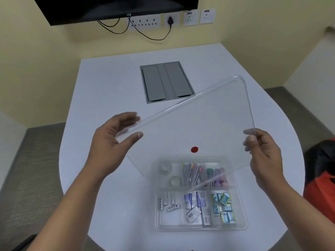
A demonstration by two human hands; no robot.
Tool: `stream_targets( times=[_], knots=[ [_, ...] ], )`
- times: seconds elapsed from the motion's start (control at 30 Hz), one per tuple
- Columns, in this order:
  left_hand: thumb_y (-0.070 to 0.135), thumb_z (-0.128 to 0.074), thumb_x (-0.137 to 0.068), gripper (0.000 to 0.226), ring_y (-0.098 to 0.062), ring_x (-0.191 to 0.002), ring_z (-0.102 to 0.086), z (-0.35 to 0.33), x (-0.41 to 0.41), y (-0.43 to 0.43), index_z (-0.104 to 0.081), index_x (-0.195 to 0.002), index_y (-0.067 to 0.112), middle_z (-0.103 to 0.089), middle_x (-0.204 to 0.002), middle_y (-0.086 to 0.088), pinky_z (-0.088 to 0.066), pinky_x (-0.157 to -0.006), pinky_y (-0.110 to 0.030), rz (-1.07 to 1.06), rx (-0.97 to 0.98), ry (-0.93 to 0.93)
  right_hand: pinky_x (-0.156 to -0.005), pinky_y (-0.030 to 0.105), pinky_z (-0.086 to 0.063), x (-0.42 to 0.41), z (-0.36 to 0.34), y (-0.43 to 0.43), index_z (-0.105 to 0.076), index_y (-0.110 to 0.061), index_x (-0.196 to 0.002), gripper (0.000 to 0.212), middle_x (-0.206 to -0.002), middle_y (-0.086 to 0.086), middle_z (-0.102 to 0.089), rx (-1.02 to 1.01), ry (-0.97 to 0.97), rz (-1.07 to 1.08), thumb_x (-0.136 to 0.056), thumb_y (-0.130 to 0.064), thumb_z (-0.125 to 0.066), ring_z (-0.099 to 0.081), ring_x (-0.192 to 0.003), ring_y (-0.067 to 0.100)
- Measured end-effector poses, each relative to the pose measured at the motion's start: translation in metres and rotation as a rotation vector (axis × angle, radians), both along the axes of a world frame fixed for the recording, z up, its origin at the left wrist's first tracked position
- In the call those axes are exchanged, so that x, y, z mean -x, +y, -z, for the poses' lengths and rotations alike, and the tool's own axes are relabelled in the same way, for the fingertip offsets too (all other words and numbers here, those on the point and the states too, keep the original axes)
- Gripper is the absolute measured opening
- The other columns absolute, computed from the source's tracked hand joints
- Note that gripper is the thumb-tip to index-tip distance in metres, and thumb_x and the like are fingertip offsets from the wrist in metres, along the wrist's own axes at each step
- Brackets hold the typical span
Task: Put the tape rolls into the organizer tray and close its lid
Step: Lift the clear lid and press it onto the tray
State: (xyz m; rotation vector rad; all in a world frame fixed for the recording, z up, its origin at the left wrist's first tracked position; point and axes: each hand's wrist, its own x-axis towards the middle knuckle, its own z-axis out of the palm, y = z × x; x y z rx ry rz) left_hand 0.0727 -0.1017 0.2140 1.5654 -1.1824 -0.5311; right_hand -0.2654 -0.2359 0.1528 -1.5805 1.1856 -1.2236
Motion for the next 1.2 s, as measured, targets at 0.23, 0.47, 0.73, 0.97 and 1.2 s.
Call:
stream_targets(
  times=[0.23,0.47,0.73,0.97,1.2],
  knots=[
    [0.005,-0.062,-0.088,0.027,-0.014,-0.083,-0.068,0.082,0.043,0.012,-0.061,-0.111,0.017,-0.069,-0.094,0.004,-0.05,-0.071,-0.023,-0.061,-0.397,0.201,-0.063,0.027,-0.039,0.028,0.04,0.03,-0.066,-0.027,-0.105,0.02,-0.081,0.0,-0.06,-0.352,-0.035,0.257,-0.1,-0.021,-0.047,-0.051,-0.065,0.011],
    [0.006,-0.063,-0.087,0.014,-0.014,-0.063,-0.068,0.136,0.081,0.042,-0.066,-0.097,0.016,-0.07,-0.077,-0.003,-0.048,-0.06,-0.023,-0.012,-0.641,0.304,-0.063,0.027,-0.044,0.064,0.091,0.068,-0.048,-0.035,-0.133,0.038,-0.098,0.001,-0.063,-0.598,0.267,0.241,-0.101,-0.016,-0.042,-0.062,-0.083,0.018],
    [0.015,-0.063,-0.083,0.012,0.002,-0.062,-0.061,0.162,0.095,0.044,-0.066,-0.093,0.019,-0.065,-0.07,0.01,-0.037,-0.055,-0.005,-0.004,-0.737,-0.156,-0.082,0.032,-0.043,0.073,0.122,0.086,-0.042,-0.022,-0.143,0.05,-0.123,0.005,-0.063,-0.602,0.593,0.131,-0.095,-0.013,-0.054,-0.059,-0.091,0.018],
    [0.014,-0.059,-0.079,0.005,-0.015,-0.067,-0.064,0.173,0.092,0.048,-0.057,-0.077,0.018,-0.067,-0.075,0.001,-0.051,-0.066,-0.032,-0.03,-0.77,-0.286,-0.069,0.033,-0.049,0.068,0.124,0.088,-0.052,-0.028,-0.134,0.05,-0.111,-0.008,-0.063,-0.671,0.505,0.119,-0.088,-0.014,-0.066,-0.063,-0.087,0.012],
    [0.016,-0.062,-0.078,0.004,-0.018,-0.07,-0.062,0.182,0.083,0.051,-0.063,-0.082,0.016,-0.068,-0.075,0.001,-0.049,-0.061,-0.029,-0.034,-0.864,-0.308,-0.061,0.025,-0.045,0.061,0.127,0.082,-0.054,-0.036,-0.126,0.041,-0.107,-0.009,-0.062,-0.668,0.473,0.092,-0.092,-0.013,-0.059,-0.062,-0.081,0.001]
  ],
)
